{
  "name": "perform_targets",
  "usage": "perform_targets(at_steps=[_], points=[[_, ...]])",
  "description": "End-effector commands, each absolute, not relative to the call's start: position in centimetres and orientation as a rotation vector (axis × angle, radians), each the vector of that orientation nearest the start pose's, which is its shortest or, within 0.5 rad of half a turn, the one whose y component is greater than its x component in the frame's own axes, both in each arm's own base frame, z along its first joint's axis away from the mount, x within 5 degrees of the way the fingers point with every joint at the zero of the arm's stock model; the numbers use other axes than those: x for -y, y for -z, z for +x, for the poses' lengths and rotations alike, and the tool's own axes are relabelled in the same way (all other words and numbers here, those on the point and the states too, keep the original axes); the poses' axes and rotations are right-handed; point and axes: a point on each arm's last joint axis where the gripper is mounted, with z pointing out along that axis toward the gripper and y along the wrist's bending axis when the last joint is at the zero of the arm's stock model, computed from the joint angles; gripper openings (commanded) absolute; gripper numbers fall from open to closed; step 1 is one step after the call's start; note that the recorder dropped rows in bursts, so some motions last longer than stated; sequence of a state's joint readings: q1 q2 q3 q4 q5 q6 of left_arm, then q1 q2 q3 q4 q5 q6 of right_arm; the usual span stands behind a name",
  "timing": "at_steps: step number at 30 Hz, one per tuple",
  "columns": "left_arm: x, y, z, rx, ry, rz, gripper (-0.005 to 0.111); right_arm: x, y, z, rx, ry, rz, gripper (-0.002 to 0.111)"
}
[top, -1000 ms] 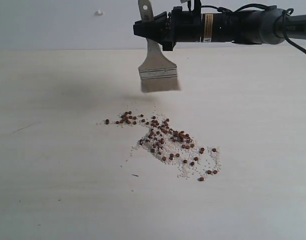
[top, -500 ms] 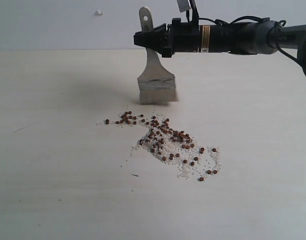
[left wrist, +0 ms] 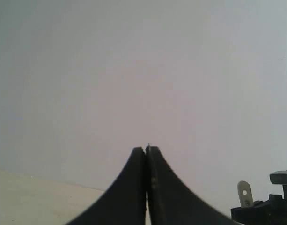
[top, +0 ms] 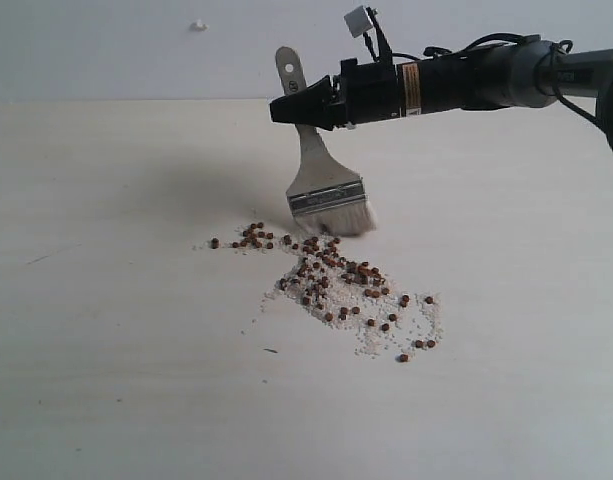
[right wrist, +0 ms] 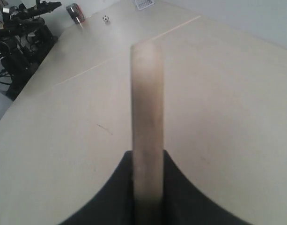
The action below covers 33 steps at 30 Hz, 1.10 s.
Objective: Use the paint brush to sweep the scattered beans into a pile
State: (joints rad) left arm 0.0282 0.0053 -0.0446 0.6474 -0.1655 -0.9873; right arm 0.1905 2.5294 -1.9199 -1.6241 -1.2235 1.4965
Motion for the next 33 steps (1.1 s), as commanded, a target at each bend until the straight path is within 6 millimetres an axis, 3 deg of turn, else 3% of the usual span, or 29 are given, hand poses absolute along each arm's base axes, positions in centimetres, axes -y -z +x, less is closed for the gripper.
perform_targets(at_steps=[1,9,13,20,24,26,33], points=[[0.8,-23.8,5.1,-1.312,0.337,-0.163,0.0,-17.6,-14.1,47.9,-1.77,-1.274,-1.076,0.0],[0.8,-23.8,5.1,-1.312,0.337,-0.163,0.0,-18.4,-16.3,47.3,-1.753,-1.254,-1.125,0.0],[0.8,-23.8,5.1,-1.312,0.337,-0.163,0.0,-18.6,-18.0,47.6,-1.644,-1.267,-1.059,0.0],[0.8,-23.8,5.1,-1.312,0.337,-0.163,0.0,-18.3,-21.2,47.8,-1.668,-1.182,-0.991,0.0],[0.8,-23.8,5.1,-1.312,0.337,-0.163,0.0,-17.4,-23.6,48.3,-1.793,-0.988,-0.887,0.0],[0.8,-23.8,5.1,-1.312,0.337,-0.163,0.0,-16.8,-24.9,48.2,-1.857,-0.896,-0.725,0.0],[0.8,-23.8,5.1,-1.312,0.337,-0.163,0.0,-15.7,-25.5,44.6,-1.961,-0.463,-0.426,0.0]])
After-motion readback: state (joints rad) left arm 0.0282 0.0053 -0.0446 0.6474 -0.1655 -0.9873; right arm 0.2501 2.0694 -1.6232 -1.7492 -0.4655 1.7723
